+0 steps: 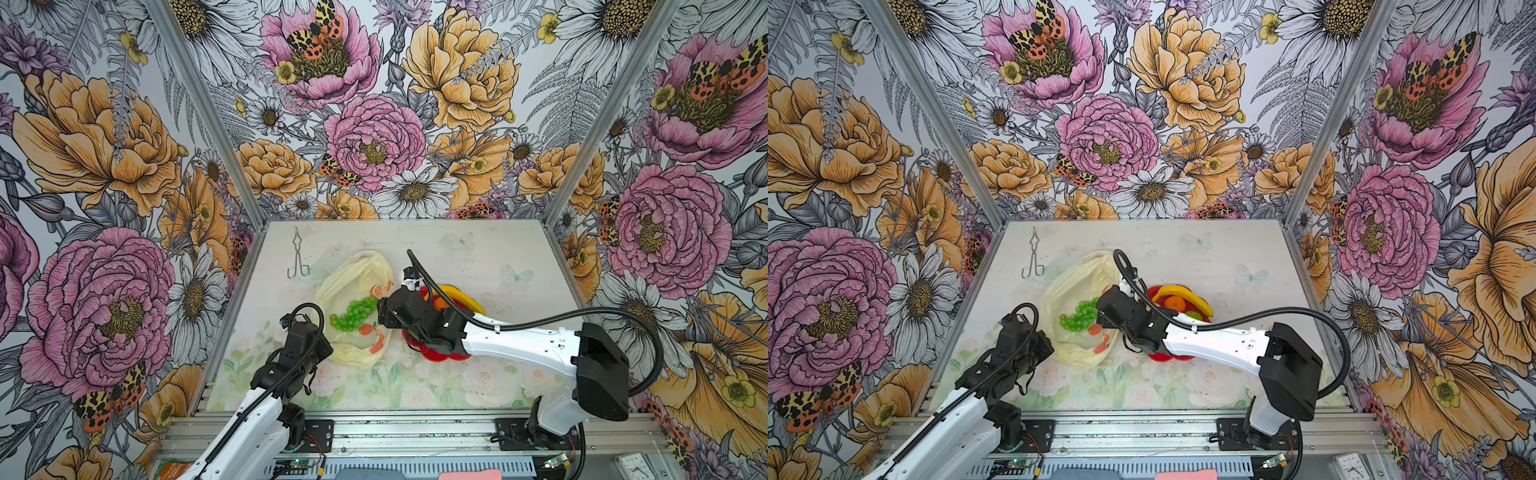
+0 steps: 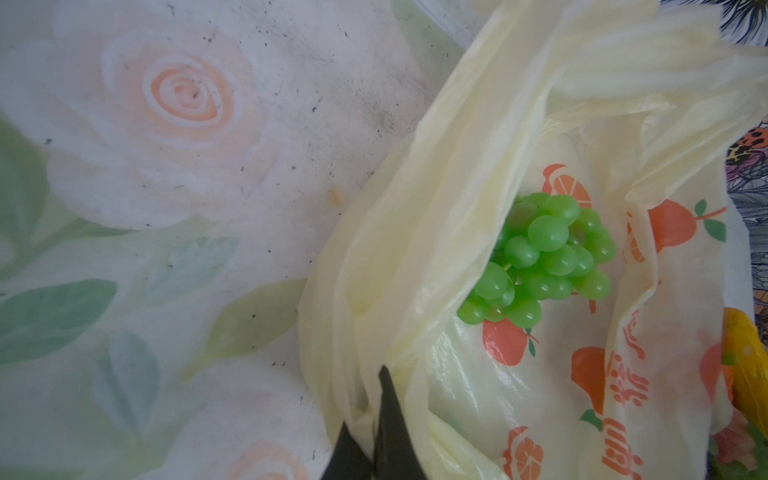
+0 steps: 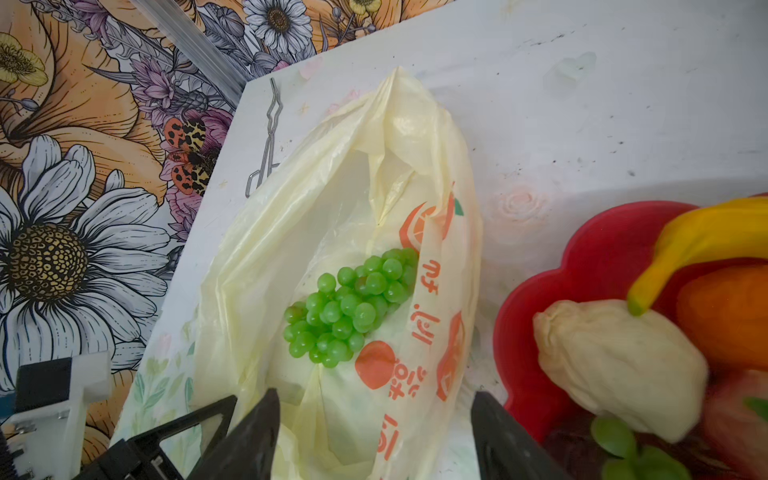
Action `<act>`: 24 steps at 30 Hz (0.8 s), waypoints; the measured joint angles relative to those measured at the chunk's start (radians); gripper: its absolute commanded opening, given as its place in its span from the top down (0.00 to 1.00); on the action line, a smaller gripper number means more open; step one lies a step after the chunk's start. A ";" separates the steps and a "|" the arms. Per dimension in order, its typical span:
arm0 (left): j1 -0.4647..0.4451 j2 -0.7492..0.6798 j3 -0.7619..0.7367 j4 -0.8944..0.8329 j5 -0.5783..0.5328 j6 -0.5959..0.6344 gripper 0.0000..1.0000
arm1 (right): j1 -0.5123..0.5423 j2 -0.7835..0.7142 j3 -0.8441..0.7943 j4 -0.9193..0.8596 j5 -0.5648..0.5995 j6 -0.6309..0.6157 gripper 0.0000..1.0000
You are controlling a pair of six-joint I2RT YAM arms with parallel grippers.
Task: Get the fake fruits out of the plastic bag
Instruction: 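Reach the right gripper into the bag toward the green grapes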
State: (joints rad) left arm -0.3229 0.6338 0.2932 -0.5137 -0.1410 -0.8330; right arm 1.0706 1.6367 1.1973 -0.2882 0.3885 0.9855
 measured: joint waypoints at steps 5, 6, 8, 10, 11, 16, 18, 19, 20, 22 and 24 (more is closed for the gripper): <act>-0.021 -0.006 -0.007 -0.002 0.000 -0.024 1.00 | 0.019 0.178 0.116 0.047 -0.034 0.069 0.22; -0.028 -0.006 -0.007 -0.003 0.000 -0.026 1.00 | 0.019 0.204 0.132 0.049 -0.041 0.080 0.22; -0.042 -0.006 -0.007 -0.004 0.000 -0.031 1.00 | 0.017 0.254 0.161 0.057 -0.053 0.105 0.22; -0.052 -0.006 -0.007 -0.005 0.000 -0.033 1.00 | 0.015 0.291 0.179 0.061 -0.063 0.127 0.22; -0.056 -0.006 -0.007 -0.005 0.000 -0.033 1.00 | 0.012 0.309 0.190 0.061 -0.068 0.137 0.22; -0.080 -0.006 -0.007 -0.006 0.000 -0.034 1.00 | -0.016 0.387 0.244 0.063 -0.097 0.179 0.22; -0.083 -0.006 -0.007 -0.007 0.000 -0.034 1.00 | -0.031 0.415 0.266 0.065 -0.113 0.195 0.22; -0.084 -0.006 -0.007 -0.006 0.000 -0.034 1.00 | -0.040 0.432 0.278 0.066 -0.125 0.204 0.21; -0.085 -0.006 -0.008 -0.006 0.000 -0.036 1.00 | -0.046 0.443 0.288 0.066 -0.132 0.206 0.21; -0.089 -0.006 -0.008 -0.007 0.000 -0.037 1.00 | -0.056 0.472 0.308 0.069 -0.151 0.213 0.16; -0.093 -0.006 -0.008 -0.007 0.000 -0.041 1.00 | -0.063 0.492 0.319 0.068 -0.162 0.221 0.09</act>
State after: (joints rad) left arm -0.4156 0.6273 0.2855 -0.5205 -0.1413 -0.8738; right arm 1.0073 2.1284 1.5166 -0.2207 0.2264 1.2068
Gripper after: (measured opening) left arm 0.049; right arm 0.853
